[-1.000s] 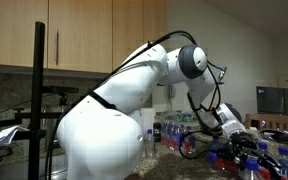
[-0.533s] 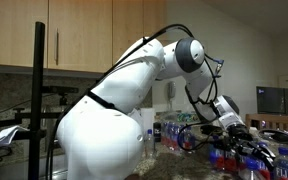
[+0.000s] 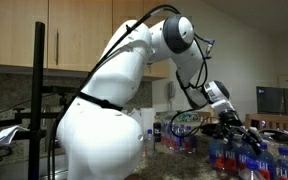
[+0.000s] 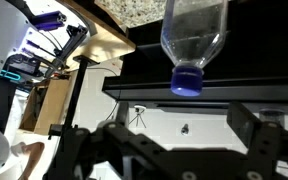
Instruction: Pick up the bottles laying on the table and put them upright on the left and right side of the table
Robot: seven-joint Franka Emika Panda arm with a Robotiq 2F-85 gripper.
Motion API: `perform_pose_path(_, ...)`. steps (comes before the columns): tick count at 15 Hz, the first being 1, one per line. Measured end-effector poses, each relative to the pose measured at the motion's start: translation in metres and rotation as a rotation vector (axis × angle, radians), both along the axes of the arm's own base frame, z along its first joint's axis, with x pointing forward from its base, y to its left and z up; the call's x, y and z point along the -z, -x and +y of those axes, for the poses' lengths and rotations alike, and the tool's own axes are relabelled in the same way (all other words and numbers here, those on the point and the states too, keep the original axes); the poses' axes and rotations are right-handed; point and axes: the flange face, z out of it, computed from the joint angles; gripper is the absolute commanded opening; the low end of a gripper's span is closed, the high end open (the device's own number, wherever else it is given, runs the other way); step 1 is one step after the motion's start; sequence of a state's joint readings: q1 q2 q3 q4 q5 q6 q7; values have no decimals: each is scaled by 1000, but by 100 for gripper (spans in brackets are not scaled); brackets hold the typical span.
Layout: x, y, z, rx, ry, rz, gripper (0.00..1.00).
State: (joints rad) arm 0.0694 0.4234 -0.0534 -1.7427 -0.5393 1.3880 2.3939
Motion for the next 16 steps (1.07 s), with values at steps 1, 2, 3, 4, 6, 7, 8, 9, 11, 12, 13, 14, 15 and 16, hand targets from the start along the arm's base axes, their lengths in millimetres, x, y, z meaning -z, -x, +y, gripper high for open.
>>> perform_pose_path(1, -11, 6, 5, -27, -20, -31, 100)
perform_pose_path(2, -22, 13, 8, -56, -41, -63, 100)
perform_pose_path(3, -33, 21, 11, -88, -65, -92, 100)
perform_pose_path(4, -43, 28, 12, -121, -89, -117, 100)
perform_pose_path(6, -59, 41, 11, -193, -138, -157, 100)
perform_pose_path(7, -65, 46, 8, -230, -164, -173, 100)
perform_pose_path(8, -71, 51, 4, -268, -192, -186, 100)
perform_pose_path(9, -75, 56, -2, -305, -221, -199, 100)
perform_pose_path(11, -79, 65, -18, -383, -279, -229, 100)
perform_pose_path(12, -78, 69, -27, -422, -307, -247, 100)
perform_pose_path(13, -77, 72, -37, -461, -332, -266, 100)
perform_pose_path(14, -74, 75, -47, -501, -358, -285, 100)
perform_pose_path(15, -72, 78, -56, -541, -382, -302, 100)
perform_pose_path(16, -69, 81, -65, -581, -408, -316, 100)
